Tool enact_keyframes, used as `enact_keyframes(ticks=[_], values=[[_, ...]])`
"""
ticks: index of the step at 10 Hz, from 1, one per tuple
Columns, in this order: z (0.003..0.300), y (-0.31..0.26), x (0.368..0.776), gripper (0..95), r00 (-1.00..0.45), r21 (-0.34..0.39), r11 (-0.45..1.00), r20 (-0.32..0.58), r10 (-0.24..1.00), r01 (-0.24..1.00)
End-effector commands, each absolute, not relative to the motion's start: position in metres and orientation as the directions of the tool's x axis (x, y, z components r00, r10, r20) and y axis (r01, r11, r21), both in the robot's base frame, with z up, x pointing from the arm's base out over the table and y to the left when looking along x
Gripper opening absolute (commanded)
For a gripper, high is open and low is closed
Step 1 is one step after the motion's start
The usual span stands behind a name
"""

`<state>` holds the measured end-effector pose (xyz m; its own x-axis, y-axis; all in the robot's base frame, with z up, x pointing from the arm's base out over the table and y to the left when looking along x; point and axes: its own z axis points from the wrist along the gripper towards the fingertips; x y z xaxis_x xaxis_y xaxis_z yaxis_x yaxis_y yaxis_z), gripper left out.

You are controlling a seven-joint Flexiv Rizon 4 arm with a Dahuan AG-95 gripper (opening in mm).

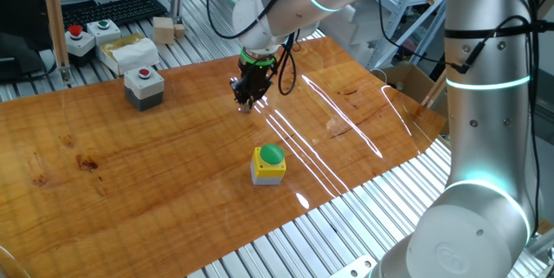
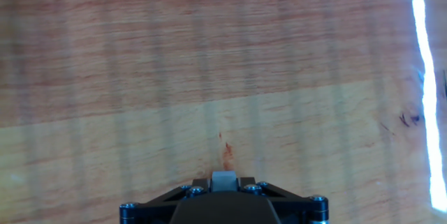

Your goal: Hold a small block with the gripper and sweep it from left to right on the table

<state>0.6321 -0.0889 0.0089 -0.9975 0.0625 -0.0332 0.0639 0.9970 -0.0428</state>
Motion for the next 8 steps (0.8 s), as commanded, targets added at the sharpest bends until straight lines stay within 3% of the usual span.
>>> enact_keyframes(ticks=[1,8], values=[[0.0077,-0.0894,0.6316,0.0,-0.999,-0.050,0.998,-0.039,0.025,0.027],[0.0073,-0.0892,0.6315,0.0,-0.998,-0.045,0.998,-0.047,0.029,0.031]])
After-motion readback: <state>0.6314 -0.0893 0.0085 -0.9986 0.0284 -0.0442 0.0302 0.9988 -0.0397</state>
